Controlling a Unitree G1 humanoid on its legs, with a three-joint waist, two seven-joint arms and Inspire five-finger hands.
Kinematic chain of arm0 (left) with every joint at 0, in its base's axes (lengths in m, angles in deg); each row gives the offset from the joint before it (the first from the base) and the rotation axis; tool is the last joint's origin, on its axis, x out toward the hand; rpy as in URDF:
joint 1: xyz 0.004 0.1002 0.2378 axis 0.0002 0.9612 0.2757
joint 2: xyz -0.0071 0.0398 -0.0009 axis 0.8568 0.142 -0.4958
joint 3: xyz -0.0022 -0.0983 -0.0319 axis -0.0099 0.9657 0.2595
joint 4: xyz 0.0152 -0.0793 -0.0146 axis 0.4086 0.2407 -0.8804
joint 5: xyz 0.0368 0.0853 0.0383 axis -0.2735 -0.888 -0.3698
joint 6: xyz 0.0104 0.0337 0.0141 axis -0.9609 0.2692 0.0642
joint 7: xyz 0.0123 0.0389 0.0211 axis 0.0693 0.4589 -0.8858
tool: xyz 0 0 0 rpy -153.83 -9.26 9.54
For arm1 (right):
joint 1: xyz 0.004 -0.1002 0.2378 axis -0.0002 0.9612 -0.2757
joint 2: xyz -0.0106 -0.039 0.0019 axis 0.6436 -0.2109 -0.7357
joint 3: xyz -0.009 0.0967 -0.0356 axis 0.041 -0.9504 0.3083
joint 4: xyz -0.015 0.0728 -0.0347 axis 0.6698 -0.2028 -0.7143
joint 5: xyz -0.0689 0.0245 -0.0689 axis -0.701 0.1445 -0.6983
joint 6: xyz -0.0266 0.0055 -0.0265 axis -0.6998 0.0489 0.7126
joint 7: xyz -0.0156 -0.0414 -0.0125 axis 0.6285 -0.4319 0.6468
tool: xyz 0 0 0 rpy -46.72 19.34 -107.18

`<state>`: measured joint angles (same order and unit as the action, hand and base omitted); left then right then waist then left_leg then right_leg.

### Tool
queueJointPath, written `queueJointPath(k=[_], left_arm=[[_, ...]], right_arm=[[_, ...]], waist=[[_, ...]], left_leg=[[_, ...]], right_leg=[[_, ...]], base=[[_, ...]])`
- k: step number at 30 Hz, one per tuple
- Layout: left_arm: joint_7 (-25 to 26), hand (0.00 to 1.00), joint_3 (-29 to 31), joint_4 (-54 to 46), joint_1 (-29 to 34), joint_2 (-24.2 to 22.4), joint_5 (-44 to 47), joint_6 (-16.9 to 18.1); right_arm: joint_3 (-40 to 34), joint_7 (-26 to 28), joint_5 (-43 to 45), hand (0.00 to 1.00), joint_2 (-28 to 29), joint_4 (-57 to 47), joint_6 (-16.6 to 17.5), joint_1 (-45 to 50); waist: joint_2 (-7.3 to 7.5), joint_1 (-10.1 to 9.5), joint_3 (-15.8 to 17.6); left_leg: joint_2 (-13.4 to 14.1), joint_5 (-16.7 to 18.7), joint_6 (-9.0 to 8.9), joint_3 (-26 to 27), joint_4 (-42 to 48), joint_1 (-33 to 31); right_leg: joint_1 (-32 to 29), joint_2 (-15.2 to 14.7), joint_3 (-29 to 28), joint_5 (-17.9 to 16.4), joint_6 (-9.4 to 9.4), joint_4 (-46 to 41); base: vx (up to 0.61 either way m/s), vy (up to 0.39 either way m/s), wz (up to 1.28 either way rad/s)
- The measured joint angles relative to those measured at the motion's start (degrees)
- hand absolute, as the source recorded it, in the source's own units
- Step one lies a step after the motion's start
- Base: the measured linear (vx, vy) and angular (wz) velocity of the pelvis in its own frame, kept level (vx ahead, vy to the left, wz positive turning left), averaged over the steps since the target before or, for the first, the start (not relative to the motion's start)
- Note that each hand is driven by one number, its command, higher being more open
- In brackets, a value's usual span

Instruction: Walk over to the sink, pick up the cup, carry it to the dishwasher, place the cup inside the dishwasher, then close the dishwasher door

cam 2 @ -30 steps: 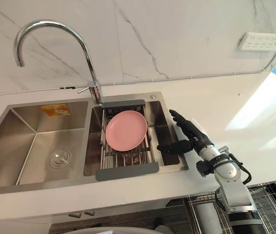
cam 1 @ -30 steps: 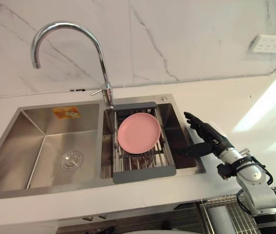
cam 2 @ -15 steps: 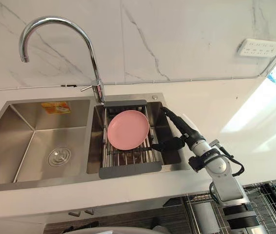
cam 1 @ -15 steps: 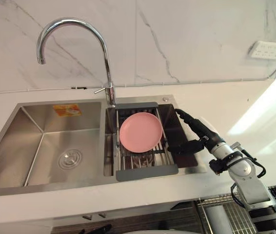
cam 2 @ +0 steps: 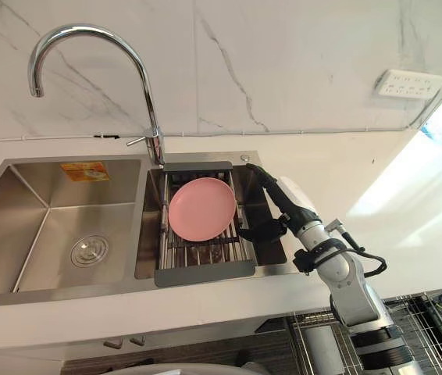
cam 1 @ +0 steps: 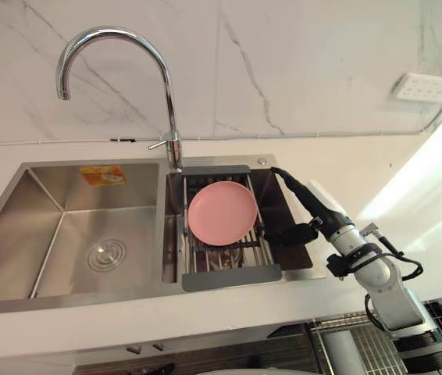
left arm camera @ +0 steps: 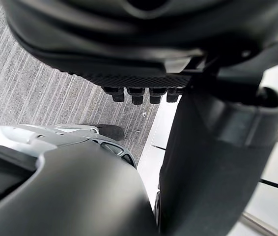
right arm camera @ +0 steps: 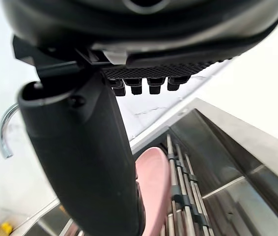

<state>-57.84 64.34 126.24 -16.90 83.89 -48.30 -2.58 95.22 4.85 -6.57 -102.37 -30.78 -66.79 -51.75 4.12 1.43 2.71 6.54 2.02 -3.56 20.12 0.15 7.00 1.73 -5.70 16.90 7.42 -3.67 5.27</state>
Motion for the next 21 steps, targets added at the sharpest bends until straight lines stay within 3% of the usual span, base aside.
queueJointPath(k=[10, 21], left_arm=[[0.0, 1.0, -0.5, -0.1, 0.4, 0.0, 0.1, 0.0], [0.0, 1.0, -0.5, -0.4, 0.3, 0.0, 0.1, 0.0]], right_arm=[[3.5, -3.0, -2.7, 1.0, 0.2, 0.9, 0.9, -0.4], [5.7, -3.5, -6.6, 1.0, 0.7, 6.1, -0.8, -1.5]], waist=[[0.13, -1.14, -0.1], [0.28, -2.11, 0.5]], left_leg=[[-0.6, 0.0, 0.02, -0.6, 0.0, -0.1], [-0.9, 0.0, 0.09, -2.1, 0.1, -0.2]], right_leg=[[0.3, -0.4, 0.6, 0.0, -0.09, 0.0], [0.9, -0.9, 1.8, -0.1, -0.36, 0.0]], base=[[-0.01, 0.004, 0.02], [-0.01, 0.004, 0.06]])
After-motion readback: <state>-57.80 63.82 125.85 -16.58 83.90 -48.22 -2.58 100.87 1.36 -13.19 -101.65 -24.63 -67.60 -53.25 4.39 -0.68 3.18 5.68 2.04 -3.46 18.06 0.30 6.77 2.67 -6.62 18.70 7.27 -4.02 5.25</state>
